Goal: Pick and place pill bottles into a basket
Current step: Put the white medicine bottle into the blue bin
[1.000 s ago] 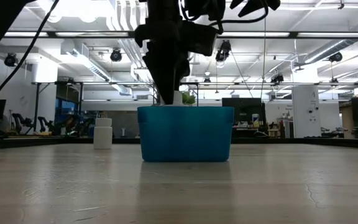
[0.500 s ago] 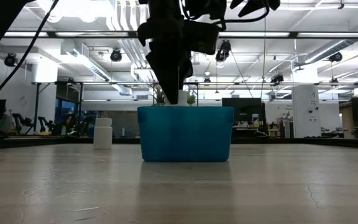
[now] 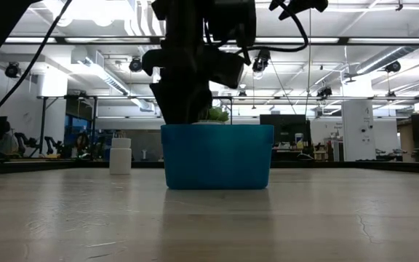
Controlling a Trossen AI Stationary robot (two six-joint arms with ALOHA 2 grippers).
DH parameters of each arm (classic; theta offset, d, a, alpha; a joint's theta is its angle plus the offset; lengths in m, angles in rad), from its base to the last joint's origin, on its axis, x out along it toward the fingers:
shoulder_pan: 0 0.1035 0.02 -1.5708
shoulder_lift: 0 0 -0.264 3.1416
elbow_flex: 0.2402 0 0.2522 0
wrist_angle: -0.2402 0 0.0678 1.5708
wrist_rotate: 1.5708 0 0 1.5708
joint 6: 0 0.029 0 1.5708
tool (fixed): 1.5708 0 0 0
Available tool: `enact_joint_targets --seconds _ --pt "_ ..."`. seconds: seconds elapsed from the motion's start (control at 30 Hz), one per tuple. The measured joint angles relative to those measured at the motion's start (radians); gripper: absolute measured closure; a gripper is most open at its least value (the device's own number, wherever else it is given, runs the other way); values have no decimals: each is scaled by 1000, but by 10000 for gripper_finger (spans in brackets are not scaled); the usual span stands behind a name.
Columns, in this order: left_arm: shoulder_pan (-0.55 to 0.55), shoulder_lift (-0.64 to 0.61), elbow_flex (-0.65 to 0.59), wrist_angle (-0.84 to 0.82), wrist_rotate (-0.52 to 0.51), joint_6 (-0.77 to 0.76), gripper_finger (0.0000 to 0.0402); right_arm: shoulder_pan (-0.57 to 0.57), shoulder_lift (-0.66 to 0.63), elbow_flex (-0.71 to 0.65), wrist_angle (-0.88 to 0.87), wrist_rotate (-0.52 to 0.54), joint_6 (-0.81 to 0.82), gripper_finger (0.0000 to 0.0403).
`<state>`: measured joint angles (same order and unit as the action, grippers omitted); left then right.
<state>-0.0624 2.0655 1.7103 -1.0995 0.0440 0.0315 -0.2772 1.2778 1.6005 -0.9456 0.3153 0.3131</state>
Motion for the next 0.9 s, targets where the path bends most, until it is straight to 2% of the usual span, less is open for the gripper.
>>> enact_joint_targets --seconds 0.17,0.43,0.77,0.9 --pt "0 -2 6 0 3 -25 126 0 0 0 0 0 0 184" --pt "0 -61 13 -21 5 -30 124 0 0 0 0 0 1 184" --pt "2 -197 12 -57 -1 -82 124 0 0 0 6 -1 21 184" --pt "2 -267 2 -78 -56 -104 124 0 0 0 14 -1 21 184"
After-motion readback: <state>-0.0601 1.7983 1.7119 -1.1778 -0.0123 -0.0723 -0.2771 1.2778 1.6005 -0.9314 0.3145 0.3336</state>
